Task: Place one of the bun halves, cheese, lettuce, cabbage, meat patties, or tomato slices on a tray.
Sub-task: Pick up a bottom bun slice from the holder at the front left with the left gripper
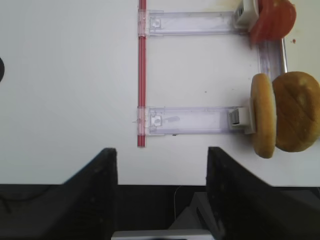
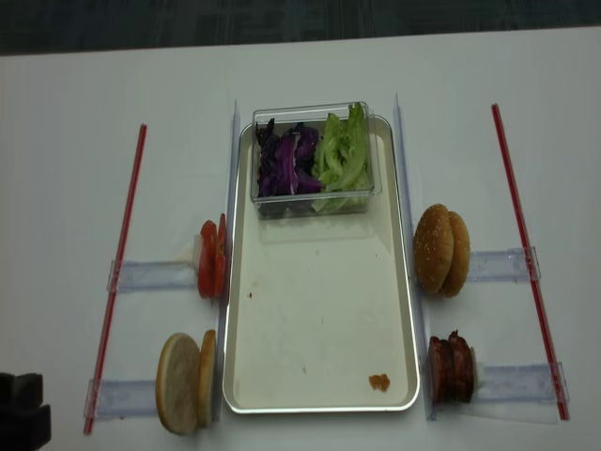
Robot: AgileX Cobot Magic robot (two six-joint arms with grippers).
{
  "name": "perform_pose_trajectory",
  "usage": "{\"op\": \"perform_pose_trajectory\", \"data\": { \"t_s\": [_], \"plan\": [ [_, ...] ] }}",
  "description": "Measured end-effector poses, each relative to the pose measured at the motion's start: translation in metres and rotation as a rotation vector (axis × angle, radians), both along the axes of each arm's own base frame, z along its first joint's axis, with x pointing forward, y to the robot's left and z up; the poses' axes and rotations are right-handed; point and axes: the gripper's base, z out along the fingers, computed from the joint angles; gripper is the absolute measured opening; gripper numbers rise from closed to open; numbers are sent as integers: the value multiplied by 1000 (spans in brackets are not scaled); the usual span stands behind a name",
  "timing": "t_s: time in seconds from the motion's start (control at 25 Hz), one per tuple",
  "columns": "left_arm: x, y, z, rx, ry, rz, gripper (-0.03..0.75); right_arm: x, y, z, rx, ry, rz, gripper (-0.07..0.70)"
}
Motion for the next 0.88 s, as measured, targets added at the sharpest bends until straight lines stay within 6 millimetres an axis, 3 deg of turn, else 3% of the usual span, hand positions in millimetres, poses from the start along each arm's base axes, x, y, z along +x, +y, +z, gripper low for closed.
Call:
{"op": "perform_pose_trajectory", "data": {
  "t_s": [0.88],
  "plan": [
    [47,-5,-21,-1,267,-9,410,0,0,0,0,0,0,454]
  ]
}}
